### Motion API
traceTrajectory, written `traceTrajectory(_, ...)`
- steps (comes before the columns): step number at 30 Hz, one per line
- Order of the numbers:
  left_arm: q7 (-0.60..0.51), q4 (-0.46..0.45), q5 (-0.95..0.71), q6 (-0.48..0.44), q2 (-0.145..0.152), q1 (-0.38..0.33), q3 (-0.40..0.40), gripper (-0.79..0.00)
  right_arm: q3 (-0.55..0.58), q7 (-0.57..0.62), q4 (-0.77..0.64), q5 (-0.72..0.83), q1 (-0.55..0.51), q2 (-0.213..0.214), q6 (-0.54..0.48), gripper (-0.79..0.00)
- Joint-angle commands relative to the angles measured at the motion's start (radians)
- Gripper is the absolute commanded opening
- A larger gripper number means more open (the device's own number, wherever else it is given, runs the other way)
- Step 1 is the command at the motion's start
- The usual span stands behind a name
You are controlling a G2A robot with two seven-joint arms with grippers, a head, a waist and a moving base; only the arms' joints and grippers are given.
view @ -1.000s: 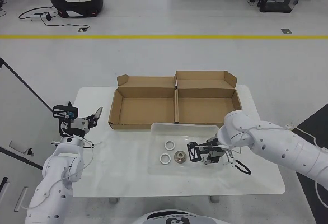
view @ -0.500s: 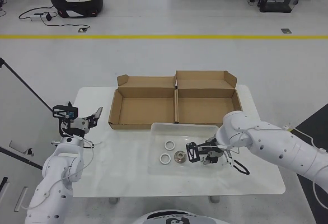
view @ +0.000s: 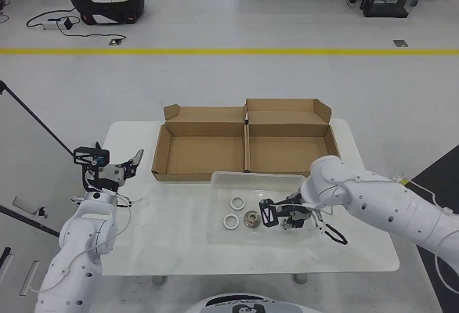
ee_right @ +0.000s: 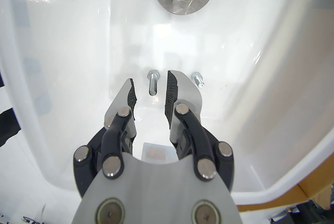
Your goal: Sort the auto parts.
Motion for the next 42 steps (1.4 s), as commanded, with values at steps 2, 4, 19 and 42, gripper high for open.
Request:
traceTrajectory(2, 0.000, 0.000, 0.000, 0.000, 0.000, 0.000, 0.000, 0.000, 0.001, 0.000, 0.003, 0.000, -0.003, -0.002, 0.000, -0.514)
traceTrajectory(4, 0.000, 0.000, 0.000, 0.000, 0.000, 0.000, 0.000, 0.000, 0.001, 0.001, 0.004, -0.002, -0.006, -0.003, 0.001, -0.520)
traceTrajectory(19, 0.000, 0.000, 0.000, 0.000, 0.000, 0.000, 0.000, 0.000, 0.009, 0.003, 0.011, -0.016, -0.014, -0.008, 0.003, -0.785)
traceTrajectory(42, 0.000, 0.000, 0.000, 0.000, 0.000, 0.000, 0.000, 0.000, 0.096, -0.022, -0.142, 0.084, 0.043, 0.055, -0.021, -0.785)
